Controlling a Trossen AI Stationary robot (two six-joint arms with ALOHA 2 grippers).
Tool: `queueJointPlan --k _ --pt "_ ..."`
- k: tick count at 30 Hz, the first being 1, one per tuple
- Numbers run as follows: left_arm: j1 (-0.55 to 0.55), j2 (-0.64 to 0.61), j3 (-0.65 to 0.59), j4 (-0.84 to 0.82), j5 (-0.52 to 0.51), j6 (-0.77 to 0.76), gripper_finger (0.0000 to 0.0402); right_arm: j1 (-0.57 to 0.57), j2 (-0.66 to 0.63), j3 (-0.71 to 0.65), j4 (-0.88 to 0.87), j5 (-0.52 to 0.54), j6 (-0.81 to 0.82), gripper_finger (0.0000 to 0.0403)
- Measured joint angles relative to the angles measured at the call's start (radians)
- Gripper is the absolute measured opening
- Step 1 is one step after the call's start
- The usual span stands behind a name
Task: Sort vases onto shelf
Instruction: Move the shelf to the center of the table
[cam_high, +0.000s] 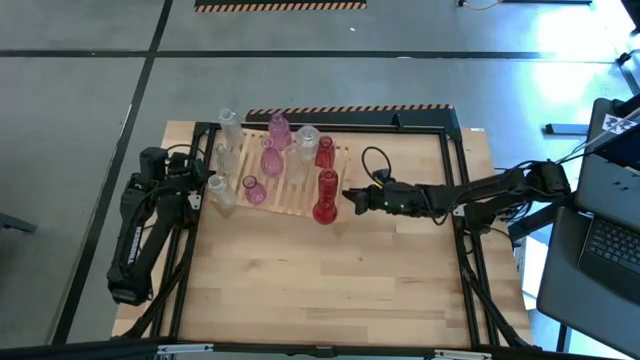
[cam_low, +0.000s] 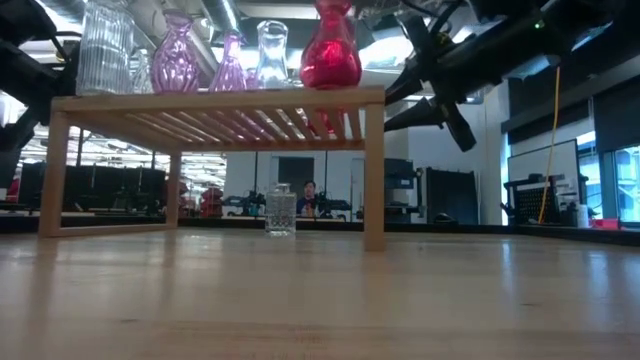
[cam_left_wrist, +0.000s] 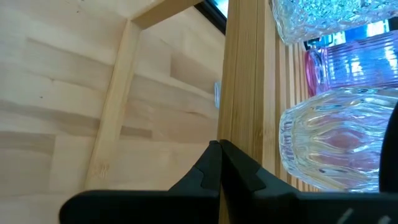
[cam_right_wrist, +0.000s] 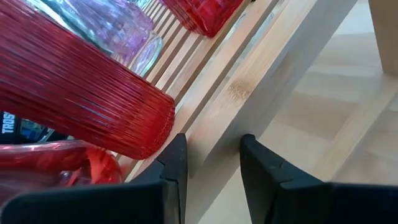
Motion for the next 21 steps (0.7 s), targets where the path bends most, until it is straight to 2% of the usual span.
queueJointPlan --k 8,21 --pt "-0.071 0.0 0.002 -0.002 -0.002 -0.005 0.0 0.058 -0.01 0.0 -0.033 0.073 0.036 0.0092" --pt "-0.247 0.0 0.005 -0.003 0.047 -0.006 0.0 0.056 -0.13 0.002 -0.238 0.072 0.036 0.0092"
